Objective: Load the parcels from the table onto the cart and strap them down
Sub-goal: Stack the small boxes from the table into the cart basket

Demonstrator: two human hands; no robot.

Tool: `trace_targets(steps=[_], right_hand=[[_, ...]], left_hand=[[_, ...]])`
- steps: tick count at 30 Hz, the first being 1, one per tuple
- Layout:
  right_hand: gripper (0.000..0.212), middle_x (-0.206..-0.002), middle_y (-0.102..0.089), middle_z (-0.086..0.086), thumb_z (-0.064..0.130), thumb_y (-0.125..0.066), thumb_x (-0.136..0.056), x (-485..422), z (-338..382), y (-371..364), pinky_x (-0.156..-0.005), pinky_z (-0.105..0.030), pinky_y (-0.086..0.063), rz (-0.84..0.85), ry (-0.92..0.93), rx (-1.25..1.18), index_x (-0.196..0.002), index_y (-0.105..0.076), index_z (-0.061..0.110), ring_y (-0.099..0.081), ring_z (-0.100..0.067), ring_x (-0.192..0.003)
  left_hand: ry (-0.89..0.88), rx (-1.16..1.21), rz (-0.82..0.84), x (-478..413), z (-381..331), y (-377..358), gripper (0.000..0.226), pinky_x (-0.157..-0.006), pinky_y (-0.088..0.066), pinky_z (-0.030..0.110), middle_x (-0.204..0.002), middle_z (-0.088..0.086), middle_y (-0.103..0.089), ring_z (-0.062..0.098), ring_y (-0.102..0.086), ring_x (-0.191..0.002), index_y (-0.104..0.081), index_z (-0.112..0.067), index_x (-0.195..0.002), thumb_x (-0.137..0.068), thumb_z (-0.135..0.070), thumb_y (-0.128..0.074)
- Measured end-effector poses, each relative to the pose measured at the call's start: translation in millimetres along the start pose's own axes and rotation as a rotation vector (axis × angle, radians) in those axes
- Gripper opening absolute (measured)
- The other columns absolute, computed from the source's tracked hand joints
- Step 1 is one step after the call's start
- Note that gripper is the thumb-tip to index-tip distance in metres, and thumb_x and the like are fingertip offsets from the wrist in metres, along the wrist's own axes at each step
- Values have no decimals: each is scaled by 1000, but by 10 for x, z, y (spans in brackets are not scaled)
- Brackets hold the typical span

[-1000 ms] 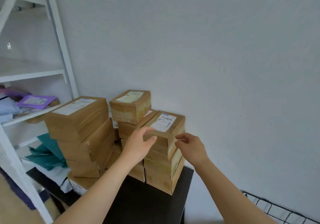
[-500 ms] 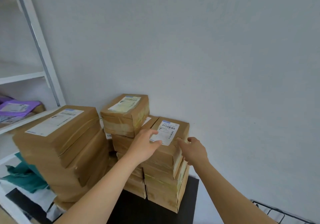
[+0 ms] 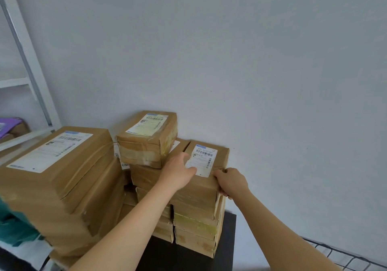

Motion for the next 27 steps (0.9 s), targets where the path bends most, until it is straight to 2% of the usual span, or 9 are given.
trace_targets(steps=[6,9,12,14,16,19,22,24,27], right_hand=[[25,-88,-60,2,37,-43,-88,63,49,63,-69,-28,-48,-93,72,55,-105,-53,20,-61,-20,-84],[32,-89,-61,4,36,-45,-87,109,32,84,-76,-34,-54,-103,84,-3,-112,-55,21,-61,-20,-86],[42,-93,-62,2,35,-49,-86,129,-44,91,-71,-33,-54,-91,43,-156,-126,-53,22,-61,-19,-85],[37,-83,-61,0,31,-51,-87,130,-114,106,-58,-26,-47,-80,-10,-288,-121,-58,18,-56,-16,-71],[29,-78,-59,0,32,-54,-87,135,-179,134,-55,-25,-46,-74,-72,-347,-106,-64,12,-53,-14,-68],[36,-98,-58,-4,44,-56,-88,144,-253,114,-82,-36,-52,-9,-169,-403,-98,-58,9,-56,-21,-92],[60,-125,-51,-3,60,-52,-86,189,-307,-14,-100,-40,-42,159,-270,-510,-124,-50,13,-49,-27,-120],[64,-127,-54,-4,65,-53,-82,211,-319,-95,-104,-44,-41,239,-297,-639,-127,-51,19,-51,-27,-119],[54,-120,-57,-6,62,-56,-82,247,-324,-79,-102,-47,-44,222,-311,-771,-119,-53,23,-54,-27,-113]], left_hand=[[48,183,-47,5,-14,13,58,-65,-39,22,-145,1,-39,6,-46,-80,-34,-21,-143,-89,-20,-56],[74,299,-65,-10,10,-5,59,-64,-39,22,-141,3,-42,11,-47,-91,-36,-21,-141,-87,-15,-58],[119,413,-67,-27,61,-37,62,-79,-38,27,-139,6,-44,19,-49,-111,-36,-19,-142,-86,-10,-60],[137,434,-73,-25,85,-54,63,-83,-38,27,-140,6,-44,20,-47,-120,-34,-17,-143,-86,-9,-60],[155,436,-50,-23,102,-88,65,-84,-39,27,-142,5,-44,20,-47,-122,-31,-16,-145,-87,-11,-59],[210,438,50,-5,121,-166,56,-83,-40,27,-136,3,-49,20,-51,-116,-38,-13,-140,-88,-14,-59],[251,492,128,13,142,-216,24,-77,-42,26,-111,-1,-62,18,-57,-97,-55,-13,-113,-89,-14,-58],[235,533,120,21,131,-232,20,-72,-44,24,-94,-6,-61,16,-57,-92,-57,-16,-109,-90,-11,-57],[172,563,95,46,49,-227,26,-71,-47,23,-95,-7,-59,15,-57,-92,-56,-17,-115,-89,-10,-57]])
Point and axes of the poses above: each hand's wrist, its own x-axis away from the middle knuckle, its own y-axis out of the back of the hand, z = x × y, the point moved 4 cm from there along -x, towards the middle knuckle
